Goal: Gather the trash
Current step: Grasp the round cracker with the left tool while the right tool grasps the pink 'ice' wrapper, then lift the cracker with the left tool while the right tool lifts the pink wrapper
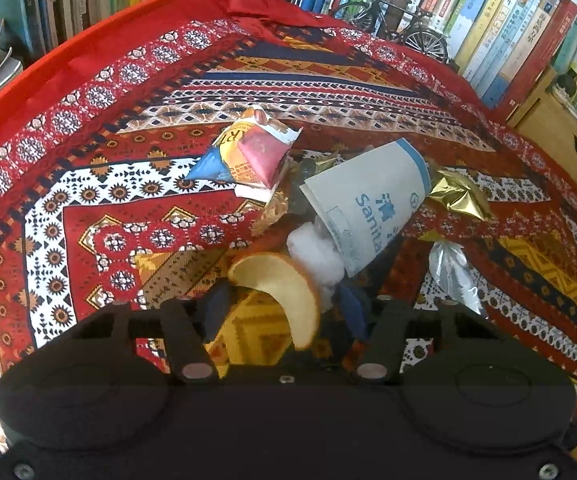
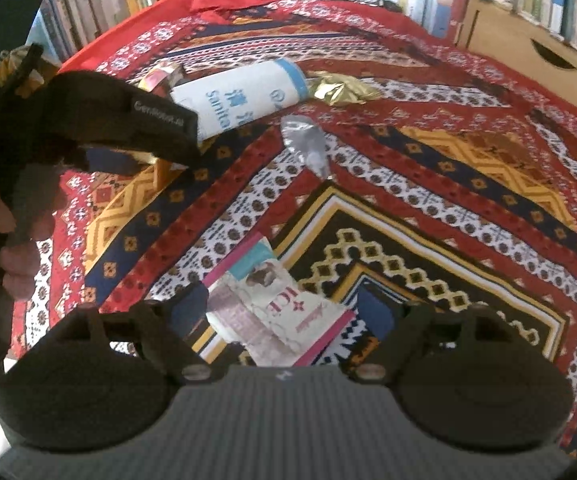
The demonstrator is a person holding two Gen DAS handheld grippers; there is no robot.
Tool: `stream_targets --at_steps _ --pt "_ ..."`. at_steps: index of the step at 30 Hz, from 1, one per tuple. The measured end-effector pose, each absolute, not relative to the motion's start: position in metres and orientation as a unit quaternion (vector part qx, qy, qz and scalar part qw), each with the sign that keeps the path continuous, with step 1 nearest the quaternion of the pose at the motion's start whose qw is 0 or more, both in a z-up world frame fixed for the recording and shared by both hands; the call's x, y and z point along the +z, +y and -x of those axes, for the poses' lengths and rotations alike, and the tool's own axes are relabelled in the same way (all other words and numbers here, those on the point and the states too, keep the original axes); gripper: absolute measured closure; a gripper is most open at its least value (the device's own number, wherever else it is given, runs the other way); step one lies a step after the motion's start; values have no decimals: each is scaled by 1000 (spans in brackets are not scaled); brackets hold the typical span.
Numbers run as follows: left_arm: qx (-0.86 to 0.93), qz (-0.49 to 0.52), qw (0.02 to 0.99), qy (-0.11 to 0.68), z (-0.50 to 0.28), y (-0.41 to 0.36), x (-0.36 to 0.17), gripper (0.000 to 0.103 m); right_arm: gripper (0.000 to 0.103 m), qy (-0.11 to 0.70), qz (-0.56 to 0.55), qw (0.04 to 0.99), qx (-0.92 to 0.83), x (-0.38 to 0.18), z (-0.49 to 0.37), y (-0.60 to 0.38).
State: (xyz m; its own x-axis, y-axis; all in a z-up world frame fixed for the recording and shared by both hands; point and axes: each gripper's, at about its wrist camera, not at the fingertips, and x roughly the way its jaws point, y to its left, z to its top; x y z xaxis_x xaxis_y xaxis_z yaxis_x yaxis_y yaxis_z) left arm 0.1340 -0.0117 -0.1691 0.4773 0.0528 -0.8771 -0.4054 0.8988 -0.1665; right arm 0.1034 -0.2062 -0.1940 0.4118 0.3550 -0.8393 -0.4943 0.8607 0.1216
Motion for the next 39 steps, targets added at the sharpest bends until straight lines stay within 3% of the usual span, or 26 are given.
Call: stream_targets --at_steps 5,6,11,14,24,34,39 --pt "122 171 843 495 -130 -14 -167 62 23 491 85 823 274 -196 -103 -201" --pt "120 169 844 495 -129 -15 -167 70 25 490 86 822 277 -195 -103 -200" --pt "121 180 842 494 -123 -16 -165 74 37 493 83 820 278 -194 -104 -200" --pt "122 187 840 494 -121 -17 -163 76 38 496 79 821 273 -193 -105 -200" --pt "113 174 839 503 -110 -23 -157 75 42 495 71 824 266 -187 -102 -199" --pt "101 169 830 523 -95 -28 -157 59 42 498 66 826 255 -187 -93 -198" --pt "97 182 829 520 -92 -26 -157 65 42 501 67 824 255 -189 -87 -197"
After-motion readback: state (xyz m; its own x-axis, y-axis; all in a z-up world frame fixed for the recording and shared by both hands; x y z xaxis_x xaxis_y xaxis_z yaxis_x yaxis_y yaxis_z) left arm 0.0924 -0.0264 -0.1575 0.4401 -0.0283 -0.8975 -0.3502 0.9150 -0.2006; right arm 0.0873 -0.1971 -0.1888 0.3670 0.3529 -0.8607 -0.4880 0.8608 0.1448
